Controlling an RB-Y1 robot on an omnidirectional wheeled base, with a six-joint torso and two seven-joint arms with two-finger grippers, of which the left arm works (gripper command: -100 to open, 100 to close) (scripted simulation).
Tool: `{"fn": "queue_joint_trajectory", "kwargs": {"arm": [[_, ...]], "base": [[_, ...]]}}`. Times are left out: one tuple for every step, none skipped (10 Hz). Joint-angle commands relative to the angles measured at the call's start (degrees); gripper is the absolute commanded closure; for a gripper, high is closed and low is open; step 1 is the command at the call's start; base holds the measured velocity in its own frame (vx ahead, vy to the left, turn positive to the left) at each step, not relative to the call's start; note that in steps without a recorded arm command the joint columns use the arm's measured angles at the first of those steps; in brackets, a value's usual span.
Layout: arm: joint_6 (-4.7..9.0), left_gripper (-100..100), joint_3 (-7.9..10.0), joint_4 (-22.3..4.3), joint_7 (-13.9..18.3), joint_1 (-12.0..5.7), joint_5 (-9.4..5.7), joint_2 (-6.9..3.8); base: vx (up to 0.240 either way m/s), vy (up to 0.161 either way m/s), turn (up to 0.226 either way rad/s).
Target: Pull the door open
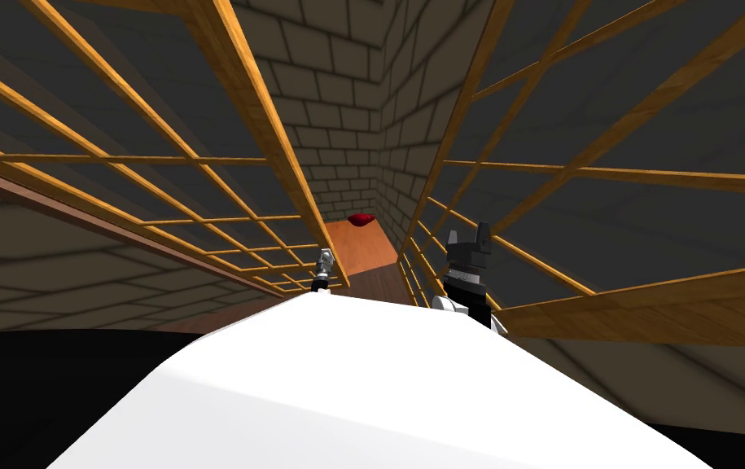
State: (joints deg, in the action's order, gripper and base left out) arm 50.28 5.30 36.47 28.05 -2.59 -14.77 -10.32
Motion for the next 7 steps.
{"fn": "queue_joint_trajectory", "kwargs": {"arm": [[-0.04, -100, -0.46, 0.0, 2.9, -0.13, -1.06, 0.04], [-0.09, -100, -0.88, 0.1, 4.4, -0.26, -2.03, 0.09], [-0.09, -100, -0.88, 0.1, 5.4, -0.26, -2.03, 0.09], [-0.14, -100, -1.31, 0.1, 7.4, -0.39, -3.02, 0.14], [-0.14, -100, -1.31, 0.1, 7.7, -0.39, -3.02, 0.14], [-0.2, -100, -1.76, 0.1, 10.0, -0.52, -4.05, 0.19], [-0.25, -100, -2.21, 0.2, 11.5, -0.66, -5.09, 0.24]], "base": [[-0.054, 0.007, -0.037], [-0.078, 0.014, -0.078], [-0.055, 0.013, -0.031], [-0.052, 0.016, -0.054], [-0.047, 0.014, -0.028], [-0.055, 0.011, -0.056], [-0.086, 0.016, -0.082]]}}
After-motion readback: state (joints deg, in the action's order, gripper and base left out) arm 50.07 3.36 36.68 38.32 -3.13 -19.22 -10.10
